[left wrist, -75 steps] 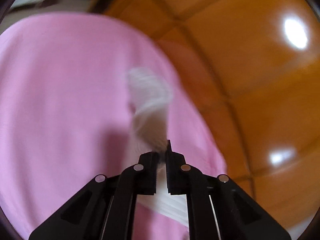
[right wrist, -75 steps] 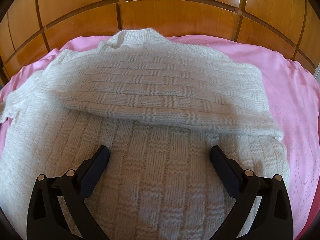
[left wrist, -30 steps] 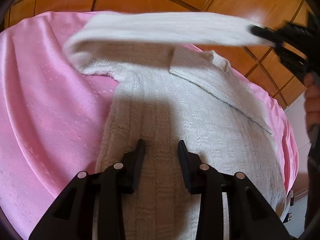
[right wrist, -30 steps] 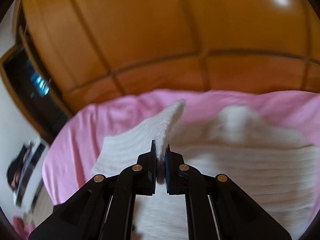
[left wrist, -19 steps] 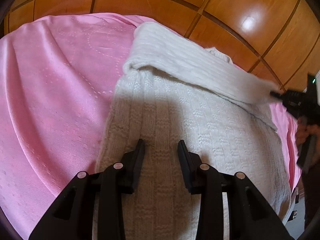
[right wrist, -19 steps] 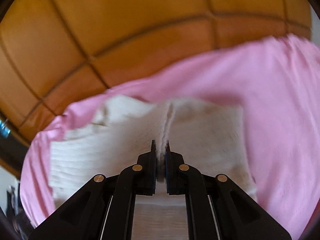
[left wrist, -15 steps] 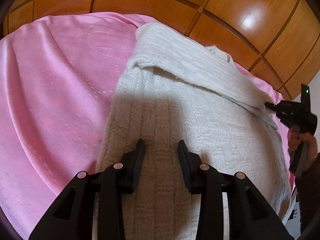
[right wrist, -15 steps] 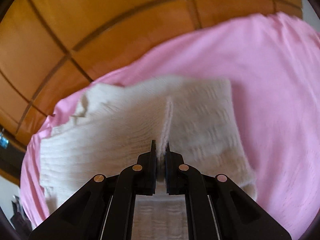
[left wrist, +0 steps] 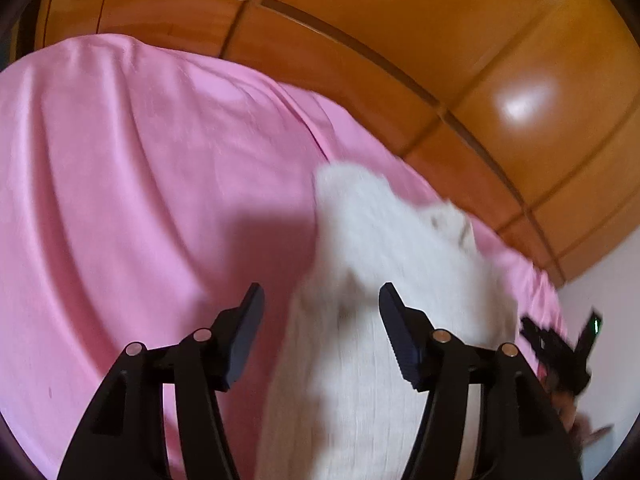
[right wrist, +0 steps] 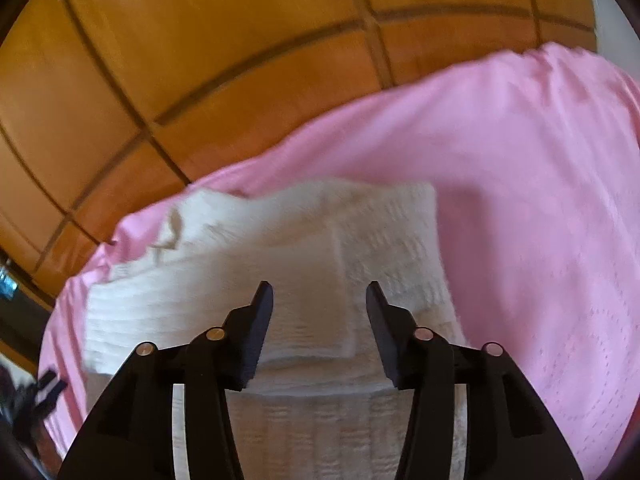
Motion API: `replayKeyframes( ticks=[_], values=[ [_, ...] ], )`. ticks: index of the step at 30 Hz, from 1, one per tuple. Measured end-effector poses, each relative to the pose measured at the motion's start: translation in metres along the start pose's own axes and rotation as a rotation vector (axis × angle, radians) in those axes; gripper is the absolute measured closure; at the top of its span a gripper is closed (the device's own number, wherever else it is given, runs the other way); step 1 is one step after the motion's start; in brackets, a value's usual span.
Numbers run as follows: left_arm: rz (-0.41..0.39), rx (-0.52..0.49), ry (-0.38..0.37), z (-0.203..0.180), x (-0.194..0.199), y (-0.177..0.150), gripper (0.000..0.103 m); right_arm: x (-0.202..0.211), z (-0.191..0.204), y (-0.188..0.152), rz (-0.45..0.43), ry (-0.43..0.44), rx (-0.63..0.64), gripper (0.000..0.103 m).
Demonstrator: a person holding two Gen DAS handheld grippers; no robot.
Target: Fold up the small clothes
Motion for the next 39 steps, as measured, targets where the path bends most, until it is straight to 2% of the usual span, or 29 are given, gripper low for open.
replayKeyframes(
  ticks=[3, 4, 6, 7, 10, 16, 17, 18, 19, 21, 23, 24, 25, 27, 29, 30, 31, 32, 33, 34, 36, 38, 39],
  values=[
    [0.031, 0.045, -0.040, 0.010, -0.020, 0.034, 0.040, -0.002, 0.019, 0.003, 0.006, 0.018, 0.067, 0.055],
    [0.058, 0.062, -0.087, 0.013, -0.031, 0.045, 0.039, -0.006, 0.025, 0.004, 0.010, 0.017, 0.089, 0.055],
    [0.079, 0.112, -0.119, 0.019, -0.047, 0.059, 0.039, -0.015, 0.037, 0.005, 0.020, -0.005, 0.145, 0.055],
    [0.098, 0.139, -0.161, 0.022, -0.058, 0.067, 0.038, -0.019, 0.041, 0.005, 0.027, -0.014, 0.166, 0.055],
    [0.143, 0.220, -0.234, 0.029, -0.085, 0.080, 0.038, -0.030, 0.049, 0.005, 0.044, -0.037, 0.207, 0.055],
    [0.192, 0.256, -0.323, 0.027, -0.122, 0.094, 0.038, -0.047, 0.046, 0.002, 0.077, -0.055, 0.209, 0.055],
    [0.191, 0.251, -0.338, 0.025, -0.123, 0.095, 0.044, -0.049, 0.045, 0.001, 0.081, -0.060, 0.209, 0.055],
    [0.192, 0.239, -0.365, 0.021, -0.125, 0.094, 0.057, -0.052, 0.043, -0.001, 0.085, -0.062, 0.209, 0.055],
    [0.190, 0.217, -0.379, 0.016, -0.124, 0.093, 0.060, -0.054, 0.043, -0.002, 0.084, -0.063, 0.211, 0.055],
    [0.161, 0.143, -0.366, 0.004, -0.117, 0.092, 0.089, -0.055, 0.042, -0.005, 0.077, -0.068, 0.218, 0.055],
    [0.100, 0.053, -0.353, -0.012, -0.098, 0.088, 0.091, -0.054, 0.044, -0.009, 0.065, -0.080, 0.236, 0.055],
    [0.070, 0.019, -0.345, -0.019, -0.088, 0.086, 0.092, -0.054, 0.045, -0.010, 0.061, -0.086, 0.242, 0.055],
    [0.028, -0.030, -0.300, -0.028, -0.077, 0.083, 0.092, -0.055, 0.046, -0.012, 0.057, -0.092, 0.248, 0.054],
    [-0.030, -0.112, -0.159, -0.043, -0.069, 0.081, 0.093, -0.059, 0.050, -0.015, 0.049, -0.116, 0.265, 0.052],
    [-0.032, -0.184, 0.044, -0.056, -0.082, 0.081, 0.093, -0.064, 0.055, -0.018, 0.032, -0.159, 0.291, 0.051],
    [-0.024, -0.245, 0.182, -0.064, -0.098, 0.078, 0.093, -0.066, 0.058, -0.020, 0.024, -0.183, 0.309, 0.050],
    [-0.012, -0.269, 0.246, -0.066, -0.108, 0.078, 0.093, -0.068, 0.060, -0.022, 0.016, -0.207, 0.327, 0.049],
    [0.023, -0.315, 0.353, -0.070, -0.130, 0.073, 0.092, -0.069, 0.063, -0.023, 0.008, -0.230, 0.343, 0.049],
    [0.033, -0.331, 0.404, -0.071, -0.140, 0.070, 0.087, -0.070, 0.065, -0.024, 0.001, -0.250, 0.356, 0.049],
    [0.021, -0.330, 0.434, -0.073, -0.142, 0.069, 0.086, -0.070, 0.065, -0.025, -0.002, -0.256, 0.359, 0.048],
    [-0.003, -0.284, 0.431, -0.076, -0.131, 0.067, 0.076, -0.070, 0.062, -0.024, -0.003, -0.251, 0.344, 0.048],
    [-0.070, -0.210, 0.352, -0.079, -0.106, 0.064, 0.078, -0.068, 0.058, -0.023, -0.005, -0.239, 0.326, 0.047],
    [-0.089, -0.212, 0.317, -0.081, -0.093, 0.057, 0.078, -0.068, 0.056, -0.022, -0.007, -0.235, 0.315, 0.047]
  ],
)
Point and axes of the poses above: each gripper's, at about its wrist camera, not at the fingertips, and x roughly against the way its jaws point, z to its left, y to its top, the point moved 2 cm from there along -x, roughly the way its jaws point, and after that the axes turned 8 degrees about z, right-handed, at the moved point
